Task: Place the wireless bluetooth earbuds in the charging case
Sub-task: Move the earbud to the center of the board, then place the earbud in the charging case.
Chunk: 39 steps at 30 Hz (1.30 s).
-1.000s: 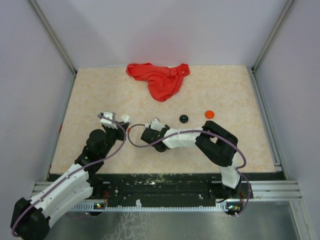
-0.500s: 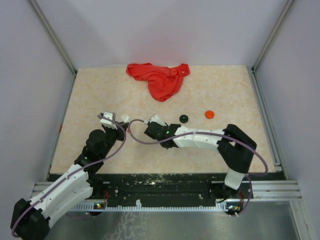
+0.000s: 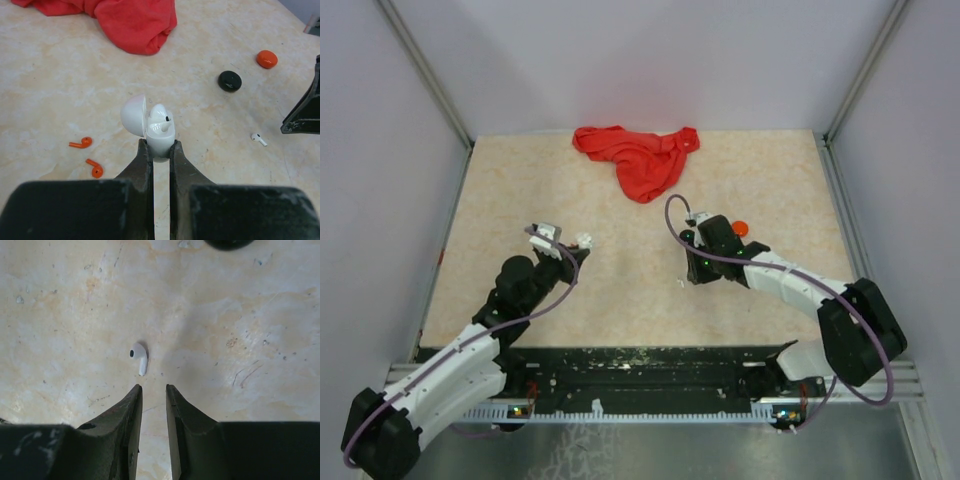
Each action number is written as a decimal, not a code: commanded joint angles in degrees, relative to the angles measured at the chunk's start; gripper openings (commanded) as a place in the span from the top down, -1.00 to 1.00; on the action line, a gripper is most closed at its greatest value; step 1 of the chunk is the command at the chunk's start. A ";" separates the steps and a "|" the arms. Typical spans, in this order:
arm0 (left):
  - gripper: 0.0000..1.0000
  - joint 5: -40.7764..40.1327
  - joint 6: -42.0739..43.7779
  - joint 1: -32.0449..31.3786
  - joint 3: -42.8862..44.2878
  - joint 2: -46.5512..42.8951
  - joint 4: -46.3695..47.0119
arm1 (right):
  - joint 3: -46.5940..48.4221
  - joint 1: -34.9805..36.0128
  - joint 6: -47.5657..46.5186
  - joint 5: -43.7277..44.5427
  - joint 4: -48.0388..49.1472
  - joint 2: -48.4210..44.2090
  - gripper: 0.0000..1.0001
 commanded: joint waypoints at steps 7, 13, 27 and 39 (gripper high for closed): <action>0.99 8.42 0.73 -0.05 3.50 2.53 2.78 | -4.93 -4.75 4.13 -15.17 15.17 2.88 0.57; 0.99 9.51 0.46 -0.07 3.59 3.39 3.04 | -5.27 -4.75 3.87 -14.87 16.85 6.16 0.61; 0.99 10.14 0.02 -0.12 3.72 4.31 3.47 | -4.10 -3.88 2.70 -10.82 15.89 9.68 0.70; 0.99 10.64 -0.48 -0.16 3.64 4.73 3.59 | -0.16 1.42 1.88 0.78 11.55 10.50 0.46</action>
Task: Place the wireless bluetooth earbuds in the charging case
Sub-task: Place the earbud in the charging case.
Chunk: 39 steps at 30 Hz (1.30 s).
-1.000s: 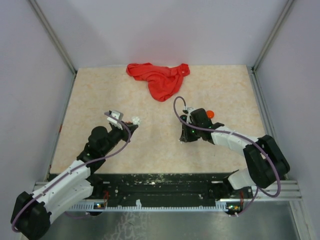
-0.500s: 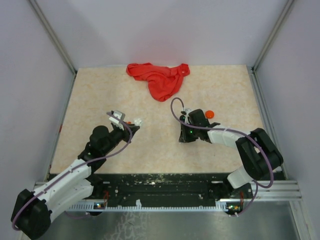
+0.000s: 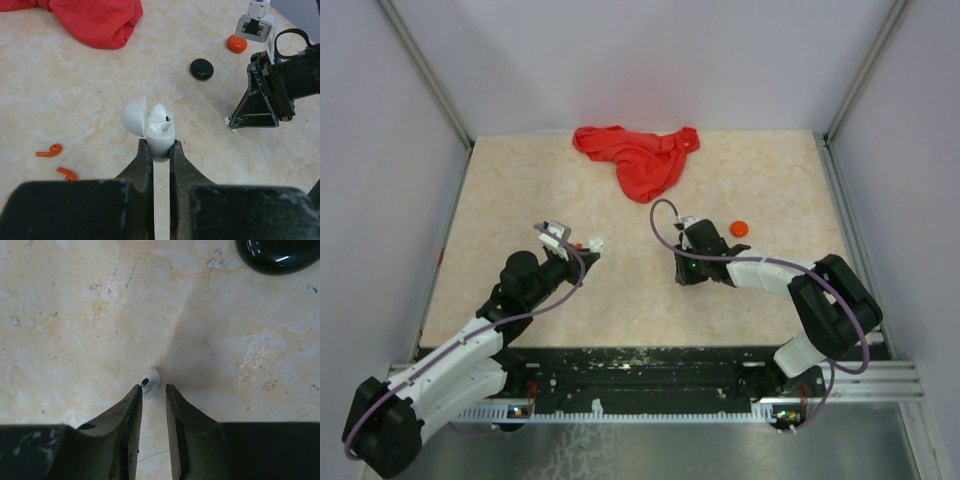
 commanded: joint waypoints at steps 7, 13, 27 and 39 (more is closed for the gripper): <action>0.99 2.38 -0.44 -0.09 2.02 1.06 2.98 | 5.30 3.19 -3.56 7.49 -3.41 2.18 0.43; 0.99 3.34 -0.55 -0.17 2.19 1.78 3.16 | 6.16 4.28 -4.80 8.27 -4.24 3.83 0.46; 0.99 6.05 -1.00 -0.36 2.46 4.25 4.22 | 7.05 5.64 -6.21 12.73 -5.95 6.22 0.49; 0.99 7.78 -1.36 -0.71 2.11 5.40 5.53 | 9.73 8.41 -7.15 16.43 -10.63 2.29 0.70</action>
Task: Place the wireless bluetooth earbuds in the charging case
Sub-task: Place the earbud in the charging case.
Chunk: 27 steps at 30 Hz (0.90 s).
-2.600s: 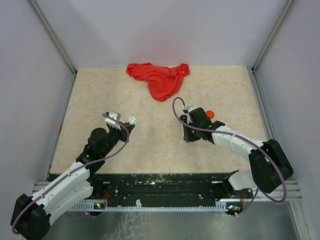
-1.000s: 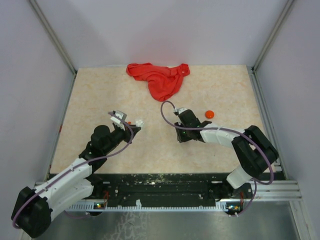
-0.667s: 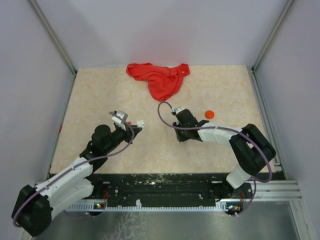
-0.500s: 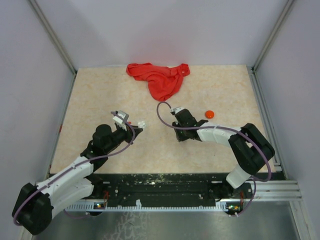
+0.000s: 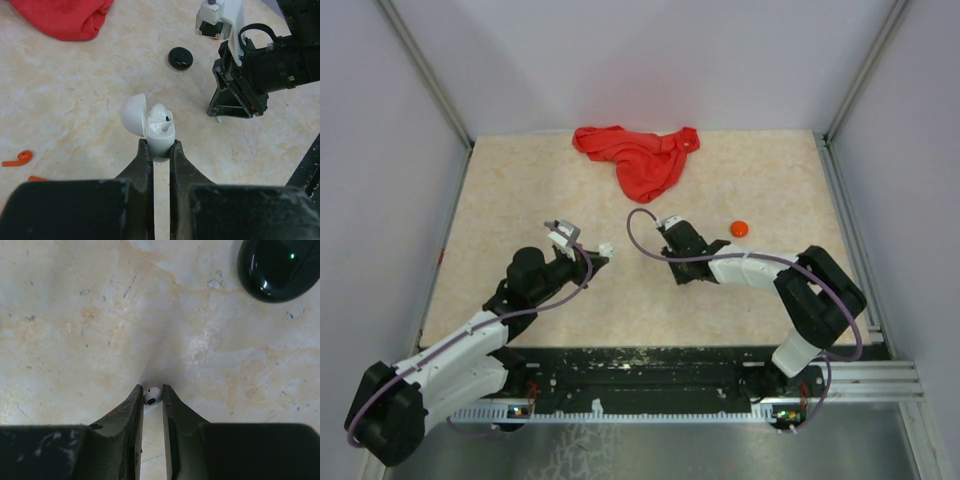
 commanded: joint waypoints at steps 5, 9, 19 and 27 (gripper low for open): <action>0.99 3.82 -2.03 -0.79 2.03 1.99 5.14 | 6.22 4.60 -2.39 7.91 -8.20 -9.93 0.71; 0.99 4.62 -2.42 -1.38 2.91 2.76 6.31 | 9.41 7.27 -3.66 12.18 -9.77 -15.12 0.72; 0.99 4.47 -2.36 -5.54 3.67 4.19 11.91 | 15.64 19.60 -11.70 27.05 -5.54 -22.75 0.74; 0.99 4.91 2.60 -8.60 1.82 4.48 18.90 | 10.32 25.43 -20.59 29.53 7.92 -27.70 0.74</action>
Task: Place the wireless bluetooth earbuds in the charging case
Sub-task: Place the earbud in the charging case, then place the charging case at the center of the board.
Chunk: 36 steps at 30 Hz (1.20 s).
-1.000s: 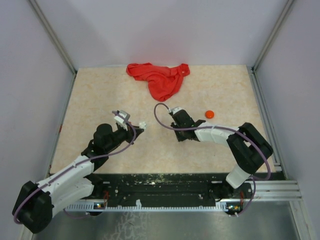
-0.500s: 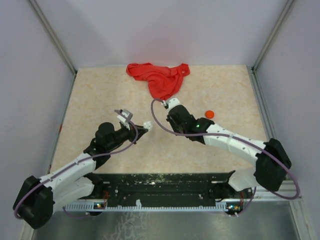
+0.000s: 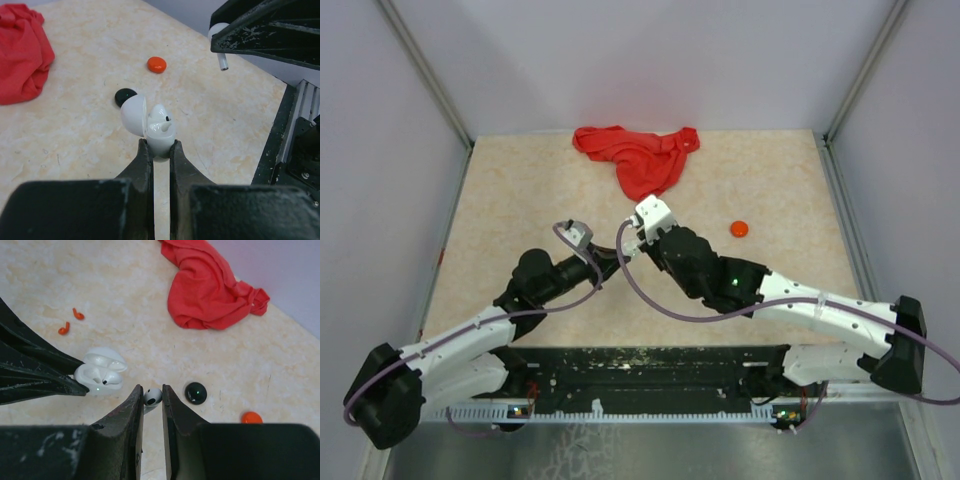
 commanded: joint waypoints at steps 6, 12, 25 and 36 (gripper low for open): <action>0.99 -0.04 8.75 -5.09 0.47 0.54 9.97 | -3.04 5.10 -12.06 4.68 15.13 -3.22 0.74; 0.99 -1.91 9.45 -7.23 1.02 1.38 12.05 | -4.15 8.42 -16.25 7.80 19.91 -2.05 0.74; 0.99 -5.14 10.07 -8.61 0.91 0.28 13.96 | -6.16 10.93 -20.16 12.95 21.44 0.14 0.74; 0.99 -4.95 7.79 -8.64 2.06 0.29 11.94 | -7.18 11.01 -20.75 13.35 23.76 -0.64 0.75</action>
